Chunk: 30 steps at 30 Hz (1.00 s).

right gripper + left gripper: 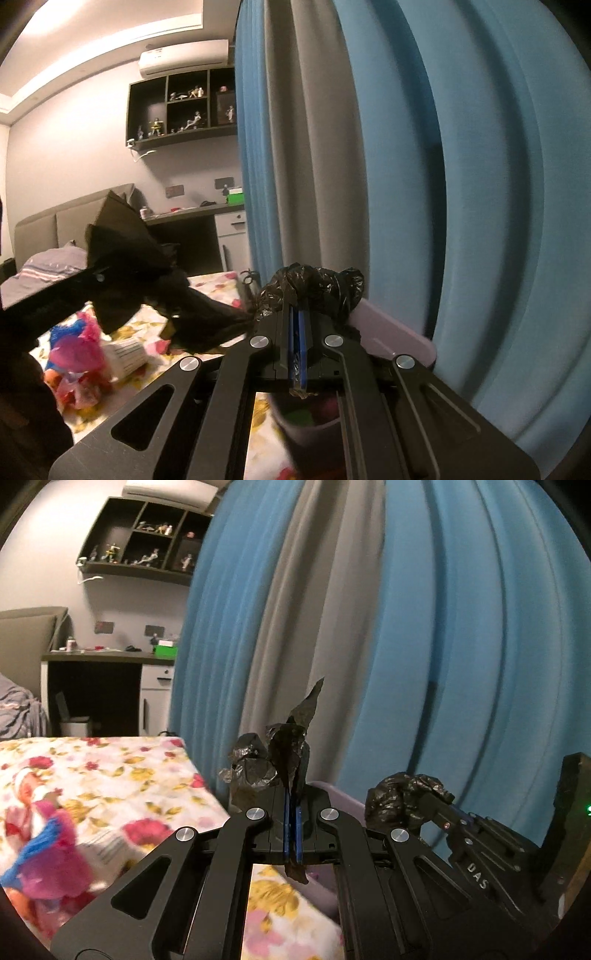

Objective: Collect trash
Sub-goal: 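Carry both black bags over the grey bin and open both tools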

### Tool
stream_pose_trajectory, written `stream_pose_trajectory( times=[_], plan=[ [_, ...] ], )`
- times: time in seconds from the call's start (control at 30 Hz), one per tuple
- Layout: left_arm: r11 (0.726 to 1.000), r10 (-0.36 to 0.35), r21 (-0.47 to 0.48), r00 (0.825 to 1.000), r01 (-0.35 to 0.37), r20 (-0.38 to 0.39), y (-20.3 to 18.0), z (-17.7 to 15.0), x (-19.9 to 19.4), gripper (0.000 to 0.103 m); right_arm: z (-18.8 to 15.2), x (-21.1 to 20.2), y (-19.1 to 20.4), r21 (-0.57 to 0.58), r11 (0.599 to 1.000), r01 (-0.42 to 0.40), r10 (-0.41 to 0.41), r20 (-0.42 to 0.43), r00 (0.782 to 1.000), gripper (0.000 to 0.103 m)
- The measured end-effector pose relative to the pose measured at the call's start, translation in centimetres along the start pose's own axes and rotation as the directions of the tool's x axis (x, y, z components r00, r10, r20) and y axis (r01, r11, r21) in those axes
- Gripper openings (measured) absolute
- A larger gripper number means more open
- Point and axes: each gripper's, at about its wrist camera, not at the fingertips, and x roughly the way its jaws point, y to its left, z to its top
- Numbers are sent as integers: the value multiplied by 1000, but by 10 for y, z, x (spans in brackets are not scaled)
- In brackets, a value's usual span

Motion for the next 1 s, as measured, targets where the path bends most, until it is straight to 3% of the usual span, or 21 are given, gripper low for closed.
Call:
stream_pose_trajectory(
  times=[0.47, 1.0],
  plan=[
    [998, -66, -9, 993, 65, -103, -15, -21, 78, 1, -5, 21, -28, 28, 999, 33, -33, -7, 999, 3],
    [995, -101, -24, 976, 98, -194, -24, -45, 121, 1, -19, 45, -43, 55, 998, 42, -38, -73, 997, 3]
  ],
)
